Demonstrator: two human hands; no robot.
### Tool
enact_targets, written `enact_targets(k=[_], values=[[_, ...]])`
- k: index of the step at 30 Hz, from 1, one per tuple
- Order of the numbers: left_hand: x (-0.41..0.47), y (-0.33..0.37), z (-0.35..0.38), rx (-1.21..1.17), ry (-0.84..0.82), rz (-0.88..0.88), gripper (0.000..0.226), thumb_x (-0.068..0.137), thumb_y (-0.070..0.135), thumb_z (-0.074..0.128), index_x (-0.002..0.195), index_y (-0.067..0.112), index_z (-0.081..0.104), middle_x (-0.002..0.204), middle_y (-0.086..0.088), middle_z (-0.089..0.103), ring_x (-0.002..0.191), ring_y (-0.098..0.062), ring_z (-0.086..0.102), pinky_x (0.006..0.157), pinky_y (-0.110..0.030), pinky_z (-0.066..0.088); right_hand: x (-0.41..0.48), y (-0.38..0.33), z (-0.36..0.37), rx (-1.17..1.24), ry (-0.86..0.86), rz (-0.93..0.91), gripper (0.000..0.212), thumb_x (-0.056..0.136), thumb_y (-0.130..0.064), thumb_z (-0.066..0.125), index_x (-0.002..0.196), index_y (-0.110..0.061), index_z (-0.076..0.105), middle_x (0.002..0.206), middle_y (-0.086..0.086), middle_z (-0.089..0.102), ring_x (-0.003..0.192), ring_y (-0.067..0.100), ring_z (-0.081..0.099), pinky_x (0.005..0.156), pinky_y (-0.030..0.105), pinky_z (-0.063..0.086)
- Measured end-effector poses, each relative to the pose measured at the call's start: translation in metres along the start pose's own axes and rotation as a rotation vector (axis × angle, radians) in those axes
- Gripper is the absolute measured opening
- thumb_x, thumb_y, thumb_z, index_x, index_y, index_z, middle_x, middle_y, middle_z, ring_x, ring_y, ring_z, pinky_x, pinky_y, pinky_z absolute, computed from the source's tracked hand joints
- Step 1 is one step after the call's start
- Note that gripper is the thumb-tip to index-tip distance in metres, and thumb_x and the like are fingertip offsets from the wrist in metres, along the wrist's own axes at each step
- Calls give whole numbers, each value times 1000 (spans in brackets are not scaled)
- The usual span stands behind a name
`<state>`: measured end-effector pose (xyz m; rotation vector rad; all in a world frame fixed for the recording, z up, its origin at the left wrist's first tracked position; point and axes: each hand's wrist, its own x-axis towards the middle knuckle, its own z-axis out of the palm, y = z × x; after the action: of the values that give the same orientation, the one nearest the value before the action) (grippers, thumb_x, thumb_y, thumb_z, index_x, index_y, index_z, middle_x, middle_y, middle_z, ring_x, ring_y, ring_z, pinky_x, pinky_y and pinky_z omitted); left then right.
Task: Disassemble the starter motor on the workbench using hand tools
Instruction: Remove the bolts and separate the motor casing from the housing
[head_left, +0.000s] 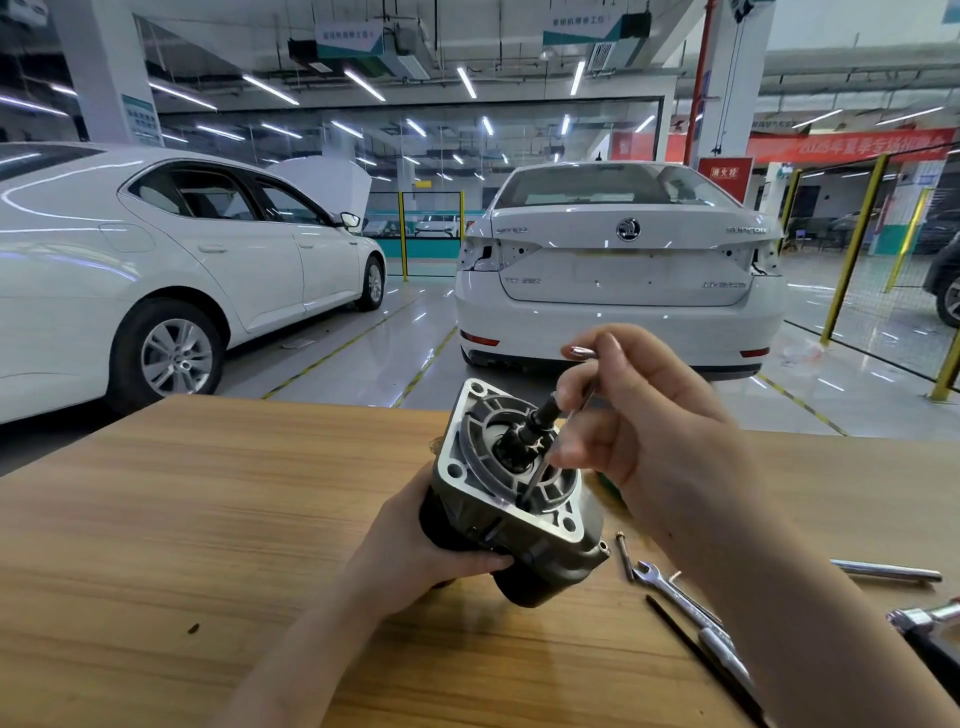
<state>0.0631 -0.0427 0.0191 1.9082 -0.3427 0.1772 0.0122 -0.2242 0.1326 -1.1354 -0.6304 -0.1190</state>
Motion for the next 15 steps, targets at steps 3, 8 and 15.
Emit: enact_targets(k=[3,8,15], values=[[1,-1,0,4,-1,1,69,41,41,88,102,47,56,107,21,66,98,7,59,81,-19,45,-3,0,3,-68,52,0,27,80,-42,53,62,-23,61,56,-3,56,40,15,59,44,22,50],[1,-3,0,9,-2,2,70,39,43,88,101,47,57,107,20,66,99,6,59,82,-20,45,-5,1,6,-338,253,-96,46,77,-54,52,65,-10,46,50,-2,51,33,18,54,45,33,41],[-1,0,-1,0,-24,-3,69,41,42,88,100,52,55,107,24,65,98,10,58,78,-13,43,-7,7,10,-630,249,-254,25,86,-38,30,84,-33,54,72,-6,64,42,11,58,46,23,44]])
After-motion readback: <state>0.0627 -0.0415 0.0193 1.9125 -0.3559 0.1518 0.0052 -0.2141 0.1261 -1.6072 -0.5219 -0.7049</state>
